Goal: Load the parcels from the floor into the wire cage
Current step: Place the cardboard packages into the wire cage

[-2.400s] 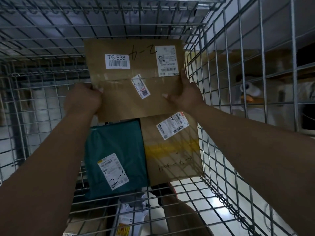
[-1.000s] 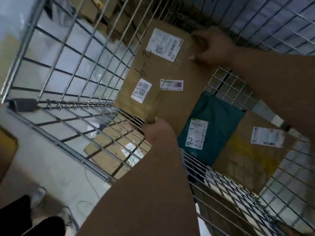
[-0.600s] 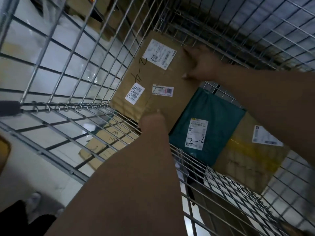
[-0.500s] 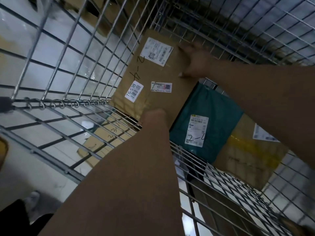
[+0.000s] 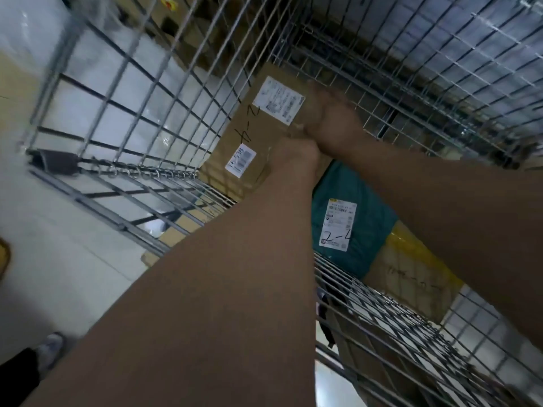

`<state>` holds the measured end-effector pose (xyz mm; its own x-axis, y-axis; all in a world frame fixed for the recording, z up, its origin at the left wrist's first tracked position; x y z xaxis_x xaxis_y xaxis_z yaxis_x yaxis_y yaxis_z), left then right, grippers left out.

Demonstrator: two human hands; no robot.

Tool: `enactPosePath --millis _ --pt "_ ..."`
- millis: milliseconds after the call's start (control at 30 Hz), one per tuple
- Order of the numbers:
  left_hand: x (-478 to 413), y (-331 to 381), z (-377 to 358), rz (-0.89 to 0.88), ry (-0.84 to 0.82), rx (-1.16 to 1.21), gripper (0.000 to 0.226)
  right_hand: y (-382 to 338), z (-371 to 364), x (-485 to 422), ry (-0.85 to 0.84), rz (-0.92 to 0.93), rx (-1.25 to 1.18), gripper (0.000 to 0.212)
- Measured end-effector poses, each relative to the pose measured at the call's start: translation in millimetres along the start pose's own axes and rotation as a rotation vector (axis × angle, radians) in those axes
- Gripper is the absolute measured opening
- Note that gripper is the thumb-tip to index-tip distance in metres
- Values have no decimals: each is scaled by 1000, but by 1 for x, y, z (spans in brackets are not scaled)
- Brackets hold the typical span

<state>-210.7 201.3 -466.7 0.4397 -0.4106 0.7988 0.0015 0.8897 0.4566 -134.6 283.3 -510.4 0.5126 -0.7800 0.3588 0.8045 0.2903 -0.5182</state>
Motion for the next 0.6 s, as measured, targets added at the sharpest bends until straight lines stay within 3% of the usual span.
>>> enactPosePath --millis 167,367,600 --pt "40 40 73 -152 73 -29 58 -59 55 54 81 25 -189 49" --pt "141 45 162 -364 153 -23 42 -155 115 116 32 85 -308 45" --pt "242 -32 235 -487 250 5 32 -259 128 188 -61 139 -315 52"
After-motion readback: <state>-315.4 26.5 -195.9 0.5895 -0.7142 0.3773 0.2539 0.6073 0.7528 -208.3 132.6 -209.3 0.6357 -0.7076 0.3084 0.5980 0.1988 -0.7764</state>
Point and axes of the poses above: each hand's wrist, its own x-axis away from the middle knuckle, its own z-axis out of the back of the hand, y = z × x, the point moved 1 cm from there along -x, towards the middle knuckle, and after that the axes turned 3 degrees about z, right-handed, at the moved point
